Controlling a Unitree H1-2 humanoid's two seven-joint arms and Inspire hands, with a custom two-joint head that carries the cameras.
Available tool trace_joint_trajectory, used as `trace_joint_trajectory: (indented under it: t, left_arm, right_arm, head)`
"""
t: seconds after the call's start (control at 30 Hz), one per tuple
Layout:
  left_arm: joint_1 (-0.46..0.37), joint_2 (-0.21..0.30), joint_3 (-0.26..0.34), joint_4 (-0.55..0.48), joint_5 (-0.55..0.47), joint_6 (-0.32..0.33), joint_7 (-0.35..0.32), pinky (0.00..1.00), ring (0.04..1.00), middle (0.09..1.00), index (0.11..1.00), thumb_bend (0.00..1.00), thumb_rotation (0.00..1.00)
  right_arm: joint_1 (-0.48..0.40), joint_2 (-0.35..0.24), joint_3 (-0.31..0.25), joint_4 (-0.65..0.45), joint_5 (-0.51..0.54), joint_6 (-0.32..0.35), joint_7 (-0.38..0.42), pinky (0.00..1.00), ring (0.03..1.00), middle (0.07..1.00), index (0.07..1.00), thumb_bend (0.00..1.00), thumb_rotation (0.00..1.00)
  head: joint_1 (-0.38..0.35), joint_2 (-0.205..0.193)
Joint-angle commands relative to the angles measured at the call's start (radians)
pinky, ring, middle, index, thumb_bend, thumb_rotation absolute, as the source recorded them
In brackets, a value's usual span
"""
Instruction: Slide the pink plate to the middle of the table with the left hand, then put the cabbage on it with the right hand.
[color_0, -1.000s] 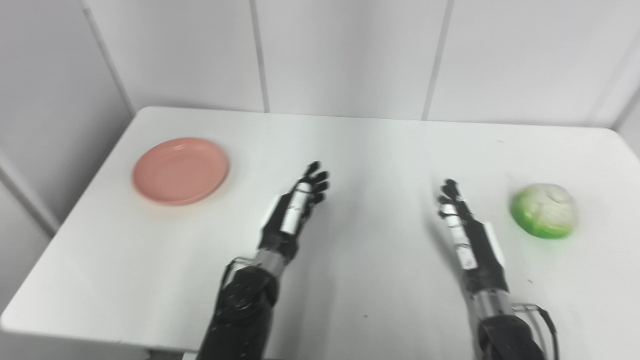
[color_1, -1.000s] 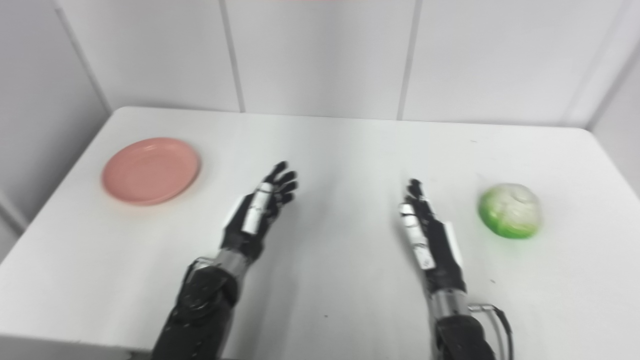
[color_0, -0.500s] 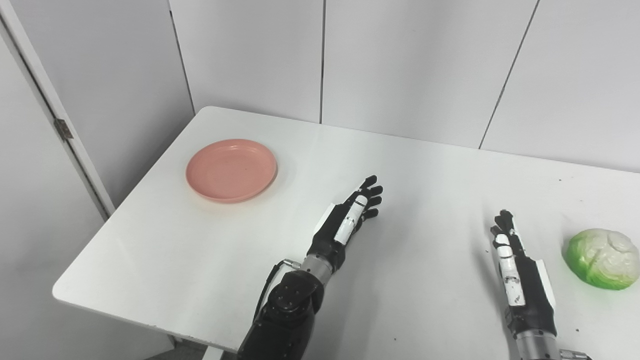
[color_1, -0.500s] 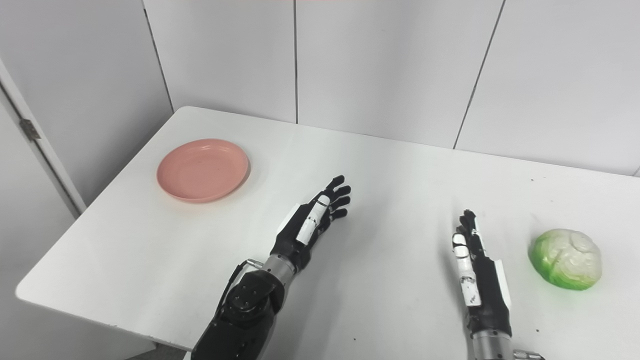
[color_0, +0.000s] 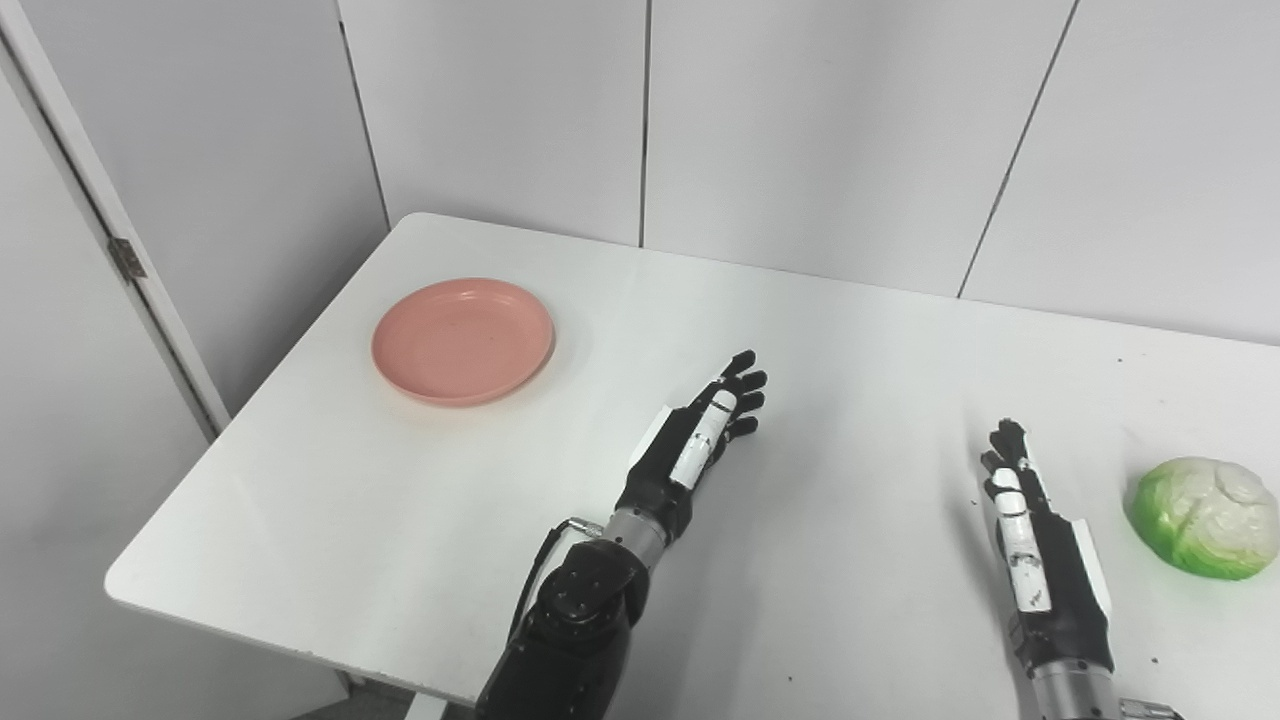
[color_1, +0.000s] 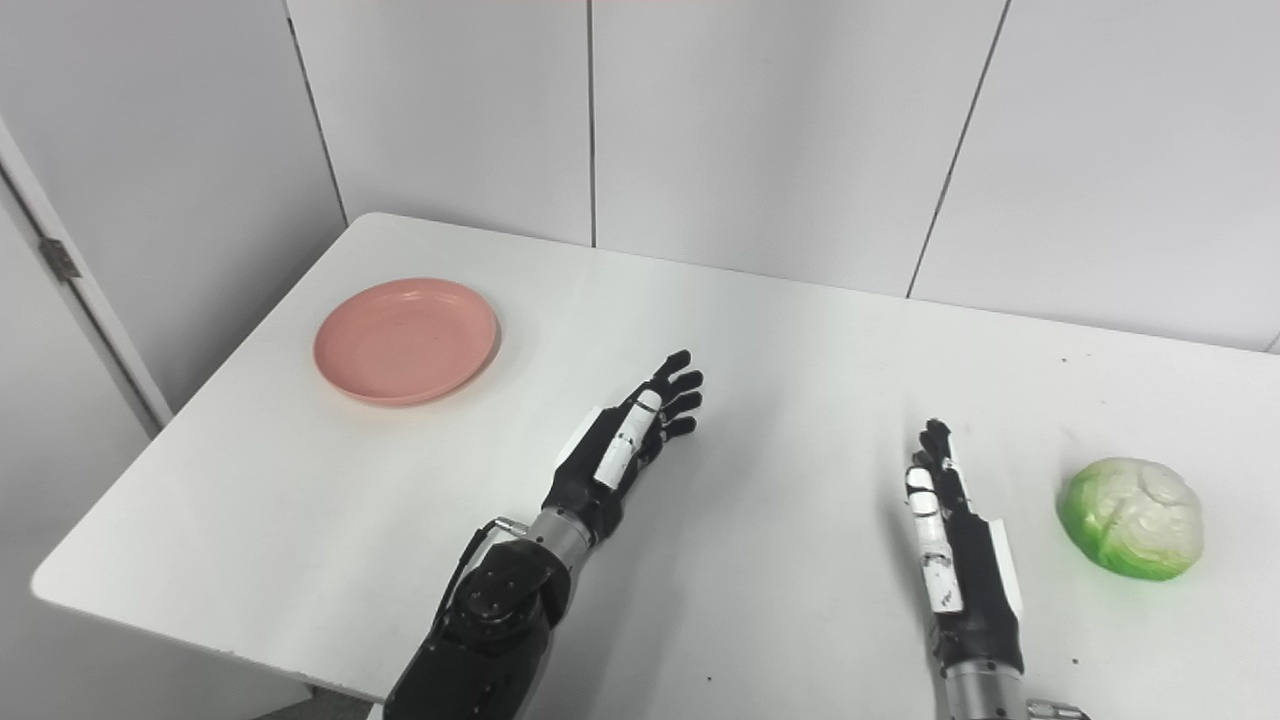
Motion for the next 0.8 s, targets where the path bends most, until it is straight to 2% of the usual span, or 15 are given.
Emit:
trace_joint_trajectory:
  t: [0.0, 0.23, 0.37, 0.53, 0.77]
  left_arm:
    - [0.040, -0.013, -0.011, 0.016, 0.003, 0.026, -0.003, 0.91, 0.922, 0.934, 0.933, 0.40, 1.00]
    - [0.036, -0.016, 0.010, -0.093, -0.012, 0.041, 0.012, 0.92, 0.934, 0.941, 0.942, 0.42, 1.00]
    - [0.028, -0.018, 0.030, -0.180, -0.020, 0.077, 0.026, 0.93, 0.925, 0.930, 0.930, 0.40, 1.00]
    - [-0.008, -0.005, 0.060, -0.279, -0.030, 0.099, 0.028, 0.93, 0.927, 0.936, 0.934, 0.43, 1.00]
    - [-0.069, 0.000, 0.120, -0.388, -0.058, 0.138, 0.071, 0.92, 0.909, 0.924, 0.923, 0.46, 1.00]
  right_arm:
    - [0.015, -0.008, -0.009, 0.045, 0.005, -0.045, 0.004, 1.00, 0.986, 0.988, 0.988, 0.14, 1.00]
    - [0.014, -0.001, -0.004, 0.041, -0.003, -0.047, -0.005, 1.00, 0.989, 0.990, 0.992, 0.10, 1.00]
    - [0.018, 0.006, -0.002, 0.027, -0.014, -0.035, -0.015, 1.00, 0.982, 0.986, 0.990, 0.09, 1.00]
    - [0.014, 0.005, -0.005, 0.032, -0.002, -0.038, -0.010, 1.00, 0.984, 0.990, 0.996, 0.09, 1.00]
    - [0.014, 0.009, -0.007, 0.023, 0.000, -0.022, -0.013, 1.00, 0.981, 0.985, 0.990, 0.10, 1.00]
  head:
    - [0.000, 0.000]
    - [0.007, -0.006]
    - [0.006, -0.007]
    - [0.019, -0.009]
    - [0.023, -0.005]
